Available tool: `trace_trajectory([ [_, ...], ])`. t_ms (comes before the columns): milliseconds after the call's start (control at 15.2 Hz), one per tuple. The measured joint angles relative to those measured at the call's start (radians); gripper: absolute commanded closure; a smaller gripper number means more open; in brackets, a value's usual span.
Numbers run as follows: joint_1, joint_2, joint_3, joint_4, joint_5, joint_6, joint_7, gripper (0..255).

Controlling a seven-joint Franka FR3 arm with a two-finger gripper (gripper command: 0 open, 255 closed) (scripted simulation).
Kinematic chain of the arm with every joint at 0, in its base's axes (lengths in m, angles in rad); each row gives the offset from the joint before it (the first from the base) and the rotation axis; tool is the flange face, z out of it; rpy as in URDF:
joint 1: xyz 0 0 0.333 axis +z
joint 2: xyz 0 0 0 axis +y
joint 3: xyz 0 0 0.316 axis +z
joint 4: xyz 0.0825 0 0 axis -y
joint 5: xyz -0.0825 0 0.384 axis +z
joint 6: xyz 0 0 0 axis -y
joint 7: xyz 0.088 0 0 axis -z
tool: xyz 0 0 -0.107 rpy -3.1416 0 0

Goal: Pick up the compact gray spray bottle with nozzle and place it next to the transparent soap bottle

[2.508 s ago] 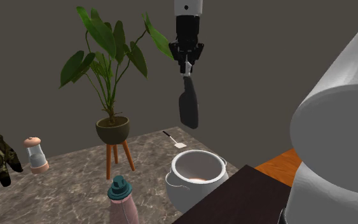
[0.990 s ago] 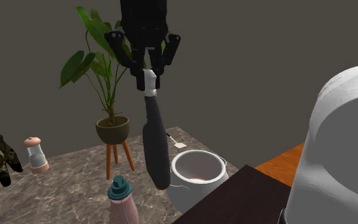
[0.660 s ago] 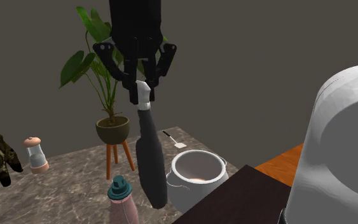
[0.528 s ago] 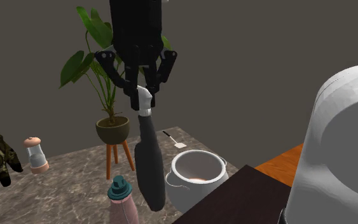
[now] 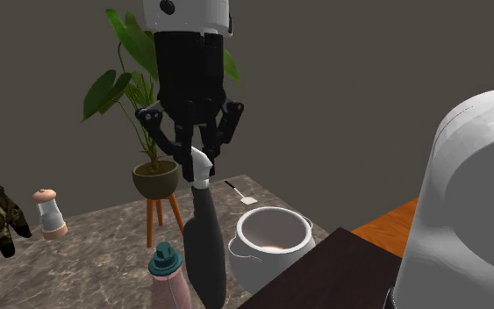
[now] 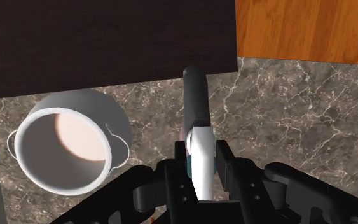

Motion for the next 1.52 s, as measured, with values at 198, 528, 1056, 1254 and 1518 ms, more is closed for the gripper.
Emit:
trace_trajectory([
  [198,0.004,0.012,0.01,-0.036,0.01,0.048,0.001,255],
  [528,0.007,0.047,0.027,-0.085,0.023,0.131,0.0,255],
  [1056,0.015,0.11,0.054,-0.152,0.048,0.273,0.002,255],
  [1254,0.013,0.149,0.065,-0.173,0.054,0.333,0.0,255],
  [1518,0.01,0.217,0.085,-0.192,0.064,0.423,0.005,255],
])
